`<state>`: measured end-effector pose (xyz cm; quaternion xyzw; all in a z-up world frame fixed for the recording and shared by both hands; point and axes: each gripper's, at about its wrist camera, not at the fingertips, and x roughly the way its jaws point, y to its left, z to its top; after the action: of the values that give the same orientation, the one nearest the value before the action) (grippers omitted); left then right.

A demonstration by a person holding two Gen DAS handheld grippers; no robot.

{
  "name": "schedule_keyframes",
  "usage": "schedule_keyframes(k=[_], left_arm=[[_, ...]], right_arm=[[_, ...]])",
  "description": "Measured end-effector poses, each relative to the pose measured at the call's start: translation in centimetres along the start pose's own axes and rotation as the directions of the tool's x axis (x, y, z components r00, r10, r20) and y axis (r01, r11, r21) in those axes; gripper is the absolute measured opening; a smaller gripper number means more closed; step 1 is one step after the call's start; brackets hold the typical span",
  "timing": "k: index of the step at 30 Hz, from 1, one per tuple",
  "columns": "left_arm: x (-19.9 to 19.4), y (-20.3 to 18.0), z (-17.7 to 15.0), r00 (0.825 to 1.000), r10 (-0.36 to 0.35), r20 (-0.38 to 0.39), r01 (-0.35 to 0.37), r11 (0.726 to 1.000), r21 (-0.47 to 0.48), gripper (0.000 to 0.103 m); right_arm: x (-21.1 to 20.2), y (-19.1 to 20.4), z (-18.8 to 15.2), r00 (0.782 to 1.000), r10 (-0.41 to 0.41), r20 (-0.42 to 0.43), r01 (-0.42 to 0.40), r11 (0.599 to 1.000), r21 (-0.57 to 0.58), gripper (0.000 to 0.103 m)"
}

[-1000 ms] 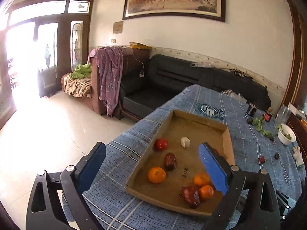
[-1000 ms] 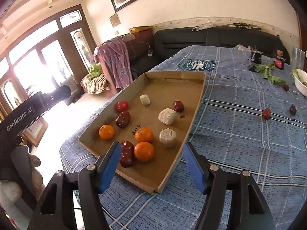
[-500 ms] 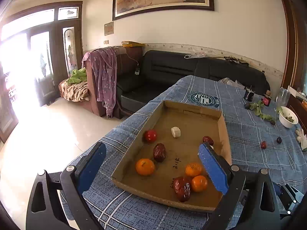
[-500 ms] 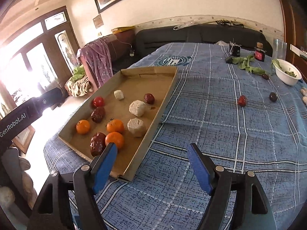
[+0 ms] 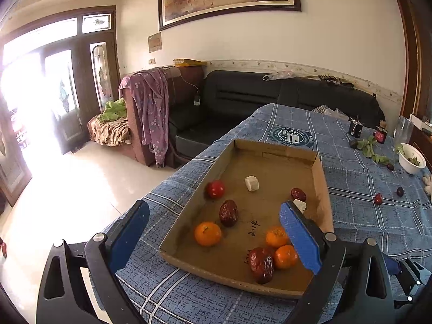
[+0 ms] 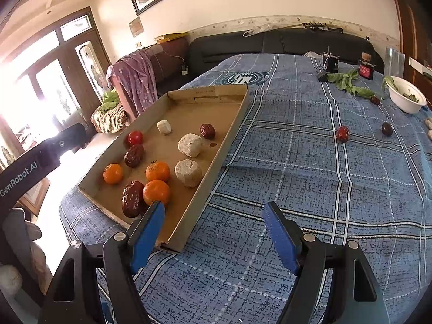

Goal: Organize fruits
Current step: 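Move both open grippers back toward the last date and dark plum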

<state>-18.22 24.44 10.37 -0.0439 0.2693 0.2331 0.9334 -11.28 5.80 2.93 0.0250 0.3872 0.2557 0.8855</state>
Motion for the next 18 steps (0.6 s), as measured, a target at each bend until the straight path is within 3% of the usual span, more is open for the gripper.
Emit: schedule_keyframes(k=[18], left_arm=[[0.4,-0.5,-0.3,1.0,-0.002,-0.022,0.003,0.999,0.036,0.097]], right_arm=[[0.5,-1.1,-0.3,0.999,0.013,-0.033,-0.012,1.0,0.026,0.082]])
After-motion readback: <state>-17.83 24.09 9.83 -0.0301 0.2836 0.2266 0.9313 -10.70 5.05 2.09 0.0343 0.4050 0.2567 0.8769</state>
